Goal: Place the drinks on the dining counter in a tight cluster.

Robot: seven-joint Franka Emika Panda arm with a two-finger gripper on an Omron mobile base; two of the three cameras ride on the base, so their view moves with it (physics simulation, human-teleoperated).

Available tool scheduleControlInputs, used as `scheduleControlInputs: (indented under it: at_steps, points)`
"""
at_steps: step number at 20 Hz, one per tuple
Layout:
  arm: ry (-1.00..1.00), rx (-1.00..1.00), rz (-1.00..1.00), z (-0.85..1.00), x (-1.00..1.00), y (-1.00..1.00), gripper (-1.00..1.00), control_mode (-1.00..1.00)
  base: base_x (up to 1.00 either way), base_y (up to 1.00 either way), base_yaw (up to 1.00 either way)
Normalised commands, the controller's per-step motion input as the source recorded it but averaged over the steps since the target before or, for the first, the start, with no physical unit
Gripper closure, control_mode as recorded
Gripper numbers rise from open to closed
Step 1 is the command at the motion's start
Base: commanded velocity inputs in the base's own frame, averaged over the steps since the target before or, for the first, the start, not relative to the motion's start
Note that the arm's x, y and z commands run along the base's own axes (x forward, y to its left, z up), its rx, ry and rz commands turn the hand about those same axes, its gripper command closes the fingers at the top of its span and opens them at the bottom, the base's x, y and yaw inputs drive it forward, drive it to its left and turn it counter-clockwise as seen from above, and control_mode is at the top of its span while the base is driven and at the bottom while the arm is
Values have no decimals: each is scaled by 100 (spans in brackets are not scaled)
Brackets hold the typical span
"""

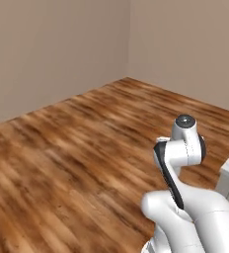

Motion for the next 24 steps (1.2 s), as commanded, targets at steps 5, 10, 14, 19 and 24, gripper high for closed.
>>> scheduleControlInputs:
  at_steps: [5,10,14,19,24]
  points:
    - [0,0,0,0,0,0,100,100,59,0,-37]
    - [0,0,0,0,0,0,100,100,62,0,-34]
    - [0,0,0,0,0,0,100,100,62,0,-33]
    - [0,0,0,0,0,0,100,100,67,4,-34]
    - [0,0,0,0,0,0,100,100,71,13,-33]
